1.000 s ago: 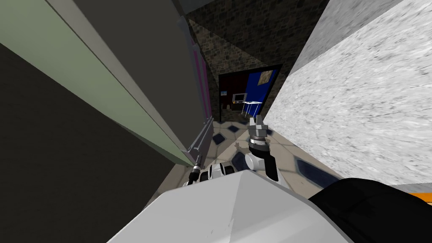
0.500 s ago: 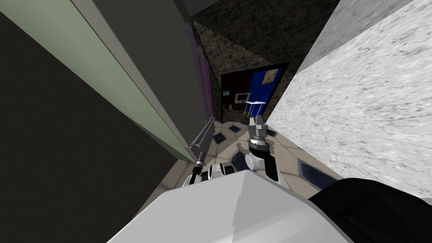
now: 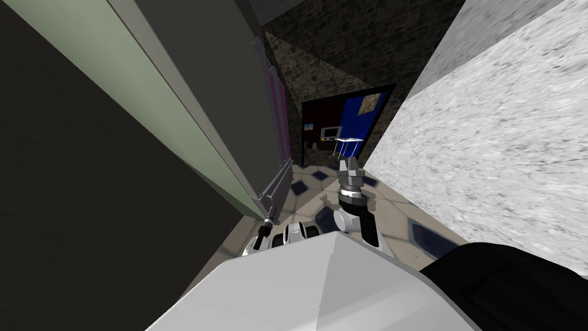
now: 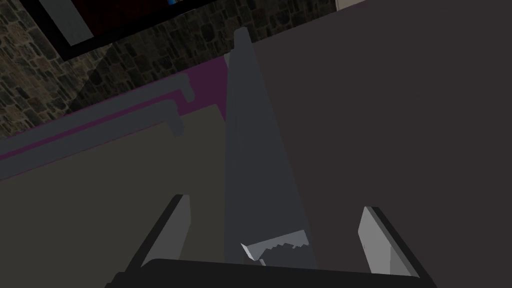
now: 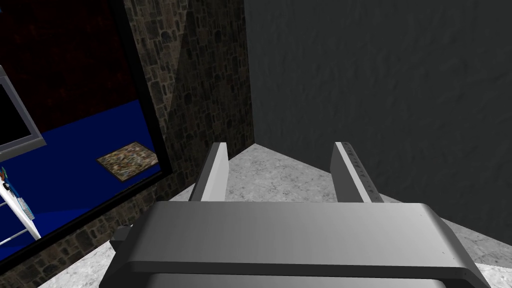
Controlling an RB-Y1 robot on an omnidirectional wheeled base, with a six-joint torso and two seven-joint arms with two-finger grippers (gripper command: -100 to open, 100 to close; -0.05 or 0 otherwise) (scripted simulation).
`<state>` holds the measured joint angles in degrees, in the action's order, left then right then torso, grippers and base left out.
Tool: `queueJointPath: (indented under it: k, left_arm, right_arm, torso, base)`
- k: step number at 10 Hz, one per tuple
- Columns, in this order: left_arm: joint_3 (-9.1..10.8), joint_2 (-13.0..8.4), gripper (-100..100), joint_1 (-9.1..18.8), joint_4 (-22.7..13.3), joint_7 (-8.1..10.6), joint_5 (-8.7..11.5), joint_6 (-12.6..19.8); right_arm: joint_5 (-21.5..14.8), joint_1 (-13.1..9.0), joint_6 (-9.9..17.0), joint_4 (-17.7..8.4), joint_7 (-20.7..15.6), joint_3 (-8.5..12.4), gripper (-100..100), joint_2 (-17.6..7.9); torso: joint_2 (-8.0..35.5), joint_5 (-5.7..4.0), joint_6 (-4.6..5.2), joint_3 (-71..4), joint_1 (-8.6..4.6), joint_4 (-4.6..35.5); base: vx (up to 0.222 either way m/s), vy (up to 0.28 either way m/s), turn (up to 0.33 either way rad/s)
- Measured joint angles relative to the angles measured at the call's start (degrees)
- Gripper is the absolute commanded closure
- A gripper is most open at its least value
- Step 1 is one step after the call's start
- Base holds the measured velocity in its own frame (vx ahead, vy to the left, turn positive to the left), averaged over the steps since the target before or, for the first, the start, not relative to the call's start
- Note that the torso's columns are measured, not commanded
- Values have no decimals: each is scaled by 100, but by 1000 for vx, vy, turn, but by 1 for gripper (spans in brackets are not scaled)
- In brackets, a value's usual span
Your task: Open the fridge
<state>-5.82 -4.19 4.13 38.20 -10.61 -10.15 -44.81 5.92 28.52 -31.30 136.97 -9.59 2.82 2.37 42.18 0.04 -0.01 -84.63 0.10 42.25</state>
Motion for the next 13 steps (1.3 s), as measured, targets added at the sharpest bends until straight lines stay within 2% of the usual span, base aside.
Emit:
queueJointPath:
  k: [3,4,6,8,9,10,11,12,13]
  left_arm:
    - [-13,-314,-100,39,56,23,-8,70]
    - [-7,-304,-100,144,-55,51,-3,46]
    - [-41,-322,-100,172,170,116,-22,235]
    - [-47,-92,-100,306,52,144,-23,260]
    - [-60,28,-100,270,222,163,-32,363]
    - [-52,135,-100,319,168,183,-26,371]
    - [-51,146,-100,326,154,185,-25,360]
    - [-51,144,100,326,156,185,-25,361]
    - [-50,144,100,319,147,187,-24,370]
  right_arm:
    - [0,0,0,0,0,0,0,0]
    - [0,0,0,0,0,1,0,-1]
    - [0,0,0,0,0,1,0,-1]
    - [0,0,0,0,0,0,0,-1]
    - [0,0,0,0,0,0,0,0]
    - [0,0,0,0,0,0,0,0]
    - [0,0,0,0,0,-1,0,1]
    - [0,0,0,0,0,-1,0,1]
    - [0,0,0,0,0,-1,0,1]
  torso:
    - [12,-3,1,8,-8,4]
    - [-1,1,2,1,6,1]
    - [9,1,0,5,6,2]
    - [-21,-6,2,-5,-10,2]
    - [-9,-8,1,-4,-22,0]
    - [4,-9,1,3,-29,2]
    - [17,-9,0,10,-26,5]
    - [20,-6,1,13,-19,6]
    - [23,-8,-1,12,-15,13]
  base:
    - [34,67,-19]
    - [73,153,-29]
    - [50,155,-23]
    - [32,93,-13]
    - [27,40,-2]
    - [13,13,-2]
    - [0,0,0]
    - [0,0,0]
    - [-64,-98,30]
